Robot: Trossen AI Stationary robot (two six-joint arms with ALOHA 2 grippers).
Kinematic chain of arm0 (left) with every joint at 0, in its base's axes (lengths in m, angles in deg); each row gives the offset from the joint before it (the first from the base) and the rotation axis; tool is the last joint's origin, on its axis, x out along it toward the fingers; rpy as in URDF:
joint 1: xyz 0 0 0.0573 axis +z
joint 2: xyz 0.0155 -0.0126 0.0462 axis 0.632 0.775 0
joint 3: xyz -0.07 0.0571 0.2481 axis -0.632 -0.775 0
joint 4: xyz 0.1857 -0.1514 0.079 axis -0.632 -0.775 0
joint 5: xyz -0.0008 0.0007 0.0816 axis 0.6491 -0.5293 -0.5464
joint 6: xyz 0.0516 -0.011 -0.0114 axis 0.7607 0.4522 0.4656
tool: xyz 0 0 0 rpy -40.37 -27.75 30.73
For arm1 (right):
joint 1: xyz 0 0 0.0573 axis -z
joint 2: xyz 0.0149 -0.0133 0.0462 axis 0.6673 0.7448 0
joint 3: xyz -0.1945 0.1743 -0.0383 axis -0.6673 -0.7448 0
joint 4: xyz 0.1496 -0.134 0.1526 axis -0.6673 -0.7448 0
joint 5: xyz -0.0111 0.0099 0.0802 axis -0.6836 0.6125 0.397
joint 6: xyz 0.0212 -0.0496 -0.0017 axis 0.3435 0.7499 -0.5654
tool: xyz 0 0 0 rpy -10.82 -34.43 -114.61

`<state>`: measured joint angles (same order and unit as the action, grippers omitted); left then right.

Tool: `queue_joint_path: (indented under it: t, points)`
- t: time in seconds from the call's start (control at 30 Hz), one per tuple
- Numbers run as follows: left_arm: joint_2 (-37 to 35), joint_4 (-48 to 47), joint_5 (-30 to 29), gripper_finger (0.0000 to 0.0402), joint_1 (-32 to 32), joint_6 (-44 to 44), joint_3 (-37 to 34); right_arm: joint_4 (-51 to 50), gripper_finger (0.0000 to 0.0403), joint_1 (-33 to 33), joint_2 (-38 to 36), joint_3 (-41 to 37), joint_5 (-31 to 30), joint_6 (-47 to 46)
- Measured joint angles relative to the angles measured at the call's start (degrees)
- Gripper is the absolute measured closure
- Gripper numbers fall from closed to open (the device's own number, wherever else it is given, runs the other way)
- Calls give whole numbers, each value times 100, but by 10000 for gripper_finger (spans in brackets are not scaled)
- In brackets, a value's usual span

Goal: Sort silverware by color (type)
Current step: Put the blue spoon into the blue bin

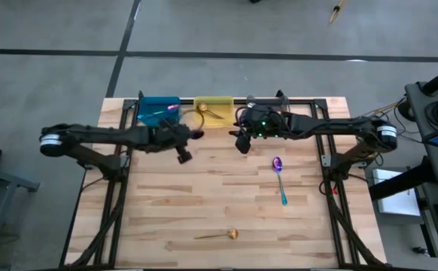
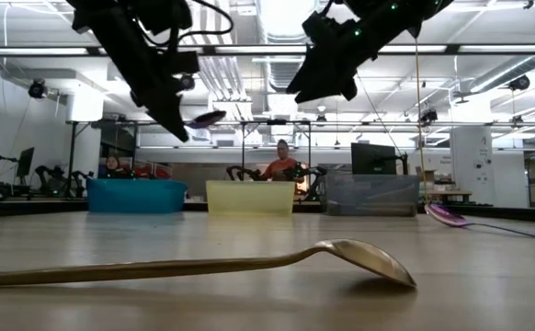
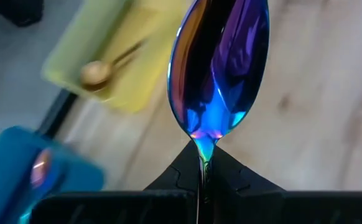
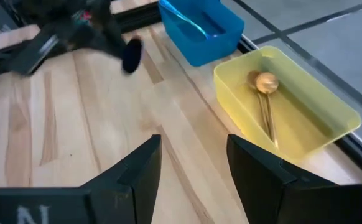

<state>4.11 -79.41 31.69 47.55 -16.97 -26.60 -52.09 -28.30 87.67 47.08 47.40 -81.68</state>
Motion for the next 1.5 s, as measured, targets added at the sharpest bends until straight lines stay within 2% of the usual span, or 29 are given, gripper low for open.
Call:
queue_joint_path:
  t: [0.1, 0.3, 0.47, 0.67, 0.8, 1.07, 1.5]
  points:
    - [-297, -311, -29, 402, 443, 284, 4, -35, 231, 0, -101, -1, -2, 142]
    - [-351, -487, 19, 402, 1776, 1624, 250, 71, 232, 12, -126, -1, -8, 360]
    - [78, -1021, 486, 402, 2839, 2523, 943, 64, 232, 72, -128, -4, -42, 652]
    - [967, -1804, 711, 401, 3797, 3404, 1565, 66, 232, 308, -126, -8, -557, 1215]
    - [1581, -2220, 717, 401, 4088, 3606, 1869, 67, 232, 535, -124, -8, -595, 1400]
    - [2245, -2526, 715, 401, 4307, 3951, 2199, 62, 232, 711, -122, -35, -590, 1501]
    - [2671, -2575, 713, 401, 4555, 4316, 2234, 40, 232, 710, -122, -63, -575, 1799]
